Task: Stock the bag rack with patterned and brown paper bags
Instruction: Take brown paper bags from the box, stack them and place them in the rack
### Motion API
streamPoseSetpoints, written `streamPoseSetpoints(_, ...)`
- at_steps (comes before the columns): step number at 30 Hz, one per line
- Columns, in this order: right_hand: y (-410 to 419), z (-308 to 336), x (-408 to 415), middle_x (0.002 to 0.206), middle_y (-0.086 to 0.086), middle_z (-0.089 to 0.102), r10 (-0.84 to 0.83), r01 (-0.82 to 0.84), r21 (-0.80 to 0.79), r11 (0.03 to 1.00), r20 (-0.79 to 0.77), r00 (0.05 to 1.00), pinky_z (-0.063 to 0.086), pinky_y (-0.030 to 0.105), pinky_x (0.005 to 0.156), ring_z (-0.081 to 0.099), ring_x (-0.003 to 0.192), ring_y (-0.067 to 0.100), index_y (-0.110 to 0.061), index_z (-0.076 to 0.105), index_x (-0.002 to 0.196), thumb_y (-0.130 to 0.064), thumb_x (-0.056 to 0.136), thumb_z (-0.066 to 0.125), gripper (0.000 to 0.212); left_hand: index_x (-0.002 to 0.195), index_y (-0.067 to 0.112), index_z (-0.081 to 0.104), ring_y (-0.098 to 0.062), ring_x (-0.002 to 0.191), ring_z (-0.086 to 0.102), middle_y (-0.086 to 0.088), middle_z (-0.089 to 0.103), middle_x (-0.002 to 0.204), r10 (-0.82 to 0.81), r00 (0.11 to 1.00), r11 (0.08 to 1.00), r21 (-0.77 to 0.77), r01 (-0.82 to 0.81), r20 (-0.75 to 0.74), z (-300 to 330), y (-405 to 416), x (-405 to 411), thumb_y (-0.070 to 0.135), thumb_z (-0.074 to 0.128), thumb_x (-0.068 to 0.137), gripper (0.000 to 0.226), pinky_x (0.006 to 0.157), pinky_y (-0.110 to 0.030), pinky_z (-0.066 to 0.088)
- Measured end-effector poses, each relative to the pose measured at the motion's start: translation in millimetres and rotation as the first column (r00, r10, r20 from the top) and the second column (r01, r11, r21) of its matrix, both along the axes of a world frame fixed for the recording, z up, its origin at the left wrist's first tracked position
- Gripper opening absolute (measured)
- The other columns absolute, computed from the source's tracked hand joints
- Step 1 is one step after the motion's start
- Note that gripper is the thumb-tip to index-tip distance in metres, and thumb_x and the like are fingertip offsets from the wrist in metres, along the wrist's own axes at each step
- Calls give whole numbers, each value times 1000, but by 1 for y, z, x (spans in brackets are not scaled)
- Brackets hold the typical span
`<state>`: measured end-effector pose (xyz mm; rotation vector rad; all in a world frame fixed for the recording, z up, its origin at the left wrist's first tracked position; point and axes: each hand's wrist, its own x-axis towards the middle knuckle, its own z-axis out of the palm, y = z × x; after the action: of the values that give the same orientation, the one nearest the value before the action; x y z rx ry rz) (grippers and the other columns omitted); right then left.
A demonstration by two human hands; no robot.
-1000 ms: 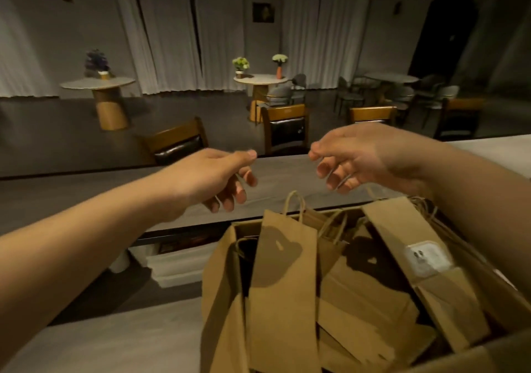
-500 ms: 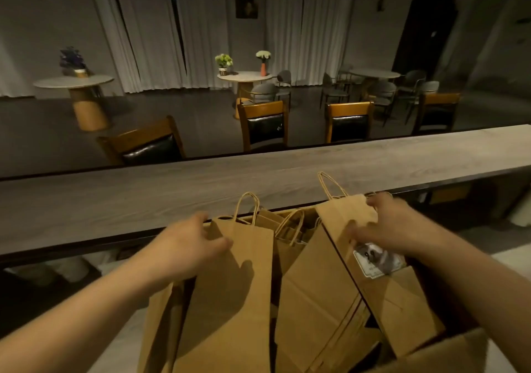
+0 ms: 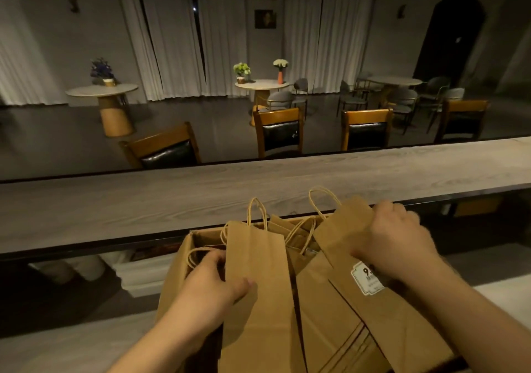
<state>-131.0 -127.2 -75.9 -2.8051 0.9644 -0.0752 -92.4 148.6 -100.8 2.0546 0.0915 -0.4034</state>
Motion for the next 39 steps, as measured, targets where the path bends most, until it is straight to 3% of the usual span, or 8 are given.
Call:
streamPoseSetpoints(5,22,31,21,89,5,65,150,-162,242,957,69,986,50,28,57,66,76,18,-10,51,115,-17,100,63,20,107,25,61,-32,92,73,-8,76,97,64,998,962,-266,-67,-21,6,-16,1,27,70,93,17,82,-53,62)
streamPoseSetpoints(10,52,58,27,97,7,69,295,-336,461,821,161,942,54,34,68,68,85,21,-22,57,107,-25,105,56,3,109,18,67,-26,92,75,-8,78,97,-73,996,913,-397,90,56,26,-48,-3,36,63,99,21,89,-48,59)
streamPoseSetpoints(14,68,58,27,101,0,77,349,-372,638,674,169,922,56,41,95,73,95,18,-27,63,111,-66,94,60,43,111,18,76,-32,96,67,-21,70,97,-143,988,781,-619,80,-53,25,-70,-2,63,31,104,64,96,-45,52)
streamPoseSetpoints(17,47,55,26,90,-4,80,433,-387,588,710,68,899,60,39,86,78,84,13,-31,71,102,-40,92,76,15,123,10,68,-33,96,61,-22,68,99,-207,973,708,-702,77,-101,27,-65,8,63,28,103,70,92,-45,52)
streamPoseSetpoints(23,-9,53,16,95,4,82,216,-251,788,563,153,964,60,44,79,80,86,24,-30,66,119,-11,96,68,29,100,11,73,-24,79,71,-4,72,76,-118,993,961,-250,116,7,15,-17,37,29,58,102,23,92,-53,59)
streamPoseSetpoints(30,-22,41,37,98,14,76,4,-243,764,598,300,954,59,49,84,74,90,33,-17,67,109,-10,89,66,21,118,34,65,-10,100,64,11,68,109,-194,976,953,216,211,-99,-12,-9,26,61,57,93,37,94,-37,54)
streamPoseSetpoints(34,-18,27,46,75,8,67,77,-272,767,581,281,957,57,42,69,70,67,25,-9,63,94,-3,80,63,16,129,32,57,-10,107,61,12,64,118,-192,977,949,237,209,-93,-12,-13,29,63,57,92,48,95,-34,50)
streamPoseSetpoints(39,-11,5,51,64,3,62,163,-283,804,523,231,959,54,37,63,66,59,22,-10,59,84,2,81,61,13,145,27,48,-26,107,71,-2,73,116,8,958,976,-204,-69,-288,-16,-7,30,53,72,87,68,101,-49,54)
